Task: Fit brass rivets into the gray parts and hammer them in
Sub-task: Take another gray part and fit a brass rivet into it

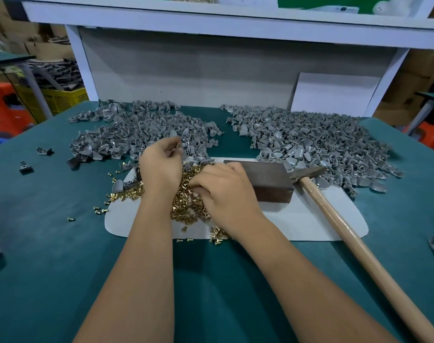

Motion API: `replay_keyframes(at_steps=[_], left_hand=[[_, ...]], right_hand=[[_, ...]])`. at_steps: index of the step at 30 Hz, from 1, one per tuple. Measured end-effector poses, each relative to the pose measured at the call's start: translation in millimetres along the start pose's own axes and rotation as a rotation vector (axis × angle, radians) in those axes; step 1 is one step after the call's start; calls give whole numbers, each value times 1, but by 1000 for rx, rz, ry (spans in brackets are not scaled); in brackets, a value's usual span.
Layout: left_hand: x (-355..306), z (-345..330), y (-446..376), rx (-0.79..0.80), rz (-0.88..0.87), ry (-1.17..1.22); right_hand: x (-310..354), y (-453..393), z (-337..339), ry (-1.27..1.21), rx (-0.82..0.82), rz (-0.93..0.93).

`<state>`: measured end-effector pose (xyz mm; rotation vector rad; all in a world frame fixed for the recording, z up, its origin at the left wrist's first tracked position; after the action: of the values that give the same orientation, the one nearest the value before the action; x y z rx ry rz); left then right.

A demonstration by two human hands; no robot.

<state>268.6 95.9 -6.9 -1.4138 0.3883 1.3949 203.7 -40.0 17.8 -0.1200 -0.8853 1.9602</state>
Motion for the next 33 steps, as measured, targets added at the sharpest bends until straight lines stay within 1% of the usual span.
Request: replay_keyframes(at_steps=[2,3,7,11,14,17,19,22,24,28,31,33], left_hand=[[-6,-6,2,-3,13,94],[-11,-12,3,15,11,126],[-40,-51,17,177,-66,166],[-66,-91,39,362,-193,74],[-61,-107,49,443,-179,4],[-56,-109,50,453,-202,-61],[-56,-106,47,437,-237,-104],[-53,-104,45,443,-250,-126],[-51,-102,43,435,-229,-97],[-42,-100,40,415,-127,-11],[-39,-107,41,486,-117,4],[-42,-115,44,548,-166,-2]], right_hand=[[-8,-2,14,-37,-89,-9],[-16,-4,22,-70,-127,-43],[-68,-6,50,-166,-238,-315],[-120,3,60,-297,-289,-607],[-141,7,60,-392,-307,-741],[-149,7,58,-392,-297,-783],[-148,6,57,-378,-285,-773],[-144,5,55,-434,-250,-748],[-143,4,54,-434,-226,-733],[-141,2,52,-378,-187,-696],[-138,-1,48,-348,-122,-668],[-137,-2,45,-311,-68,-649]])
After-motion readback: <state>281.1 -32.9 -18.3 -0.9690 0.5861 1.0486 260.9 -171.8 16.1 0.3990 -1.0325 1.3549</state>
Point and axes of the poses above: each hand's wrist, its own y-axis away from the middle knuckle, its own z-axis out of the back of the hand, x = y × z, the point moved 9 cm from there along -y, towards the middle knuckle, and after that the axes turned 9 degrees about -z, right-handed, at the moved point
